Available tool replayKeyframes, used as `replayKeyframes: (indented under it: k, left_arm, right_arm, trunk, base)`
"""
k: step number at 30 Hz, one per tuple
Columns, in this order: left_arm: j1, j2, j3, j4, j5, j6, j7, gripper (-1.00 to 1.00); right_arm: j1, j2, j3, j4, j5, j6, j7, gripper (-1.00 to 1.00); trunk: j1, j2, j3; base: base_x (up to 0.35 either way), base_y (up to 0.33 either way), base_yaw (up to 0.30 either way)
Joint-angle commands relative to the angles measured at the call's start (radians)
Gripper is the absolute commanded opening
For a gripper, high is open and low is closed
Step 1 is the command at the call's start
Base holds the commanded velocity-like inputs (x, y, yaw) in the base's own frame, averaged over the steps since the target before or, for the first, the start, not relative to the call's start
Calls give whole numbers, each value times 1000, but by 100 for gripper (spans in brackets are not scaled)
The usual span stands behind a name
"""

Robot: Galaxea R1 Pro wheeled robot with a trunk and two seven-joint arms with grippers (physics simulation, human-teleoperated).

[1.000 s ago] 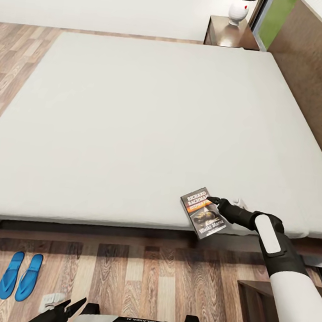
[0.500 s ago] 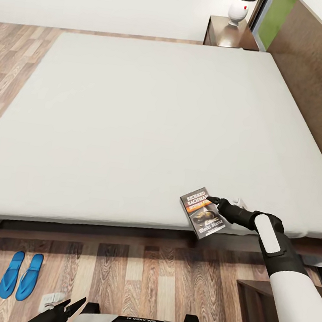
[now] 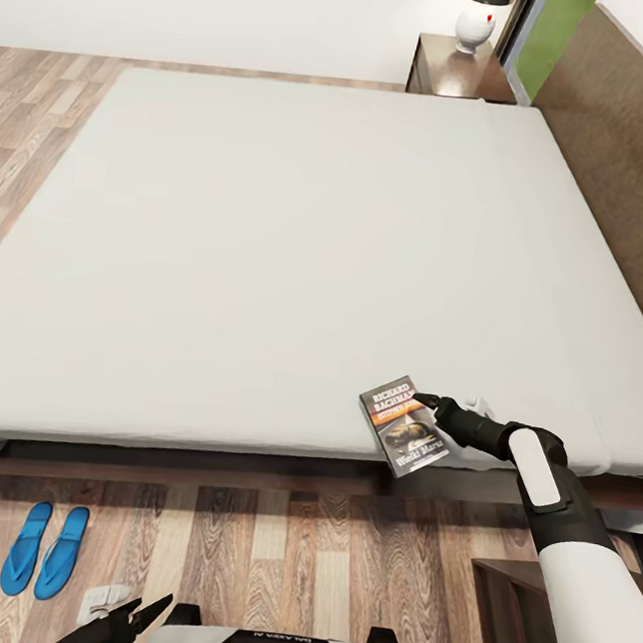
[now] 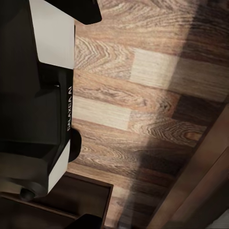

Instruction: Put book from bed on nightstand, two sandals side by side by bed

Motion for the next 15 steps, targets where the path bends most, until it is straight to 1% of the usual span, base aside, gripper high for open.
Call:
replayKeyframes:
  k: [1,13,15]
  left_arm:
    - [-1,0,2,1,1,0,-4,100]
    - [-1,0,2,1,0,1,-4,100]
    - [-1,0,2,1,0,1,-4,100]
  right_arm:
    - [0,0,-2,0,8,5,8,100]
    - [0,0,-2,0,10,10,14,100]
    - [1,-3,-2,0,12,11,15,100]
  trunk:
    - [-4,7,3]
    - [-50,91,40]
    - [-58,105,47]
  base:
    - [0,0,0]
    - [0,0,0]
    - [0,0,0]
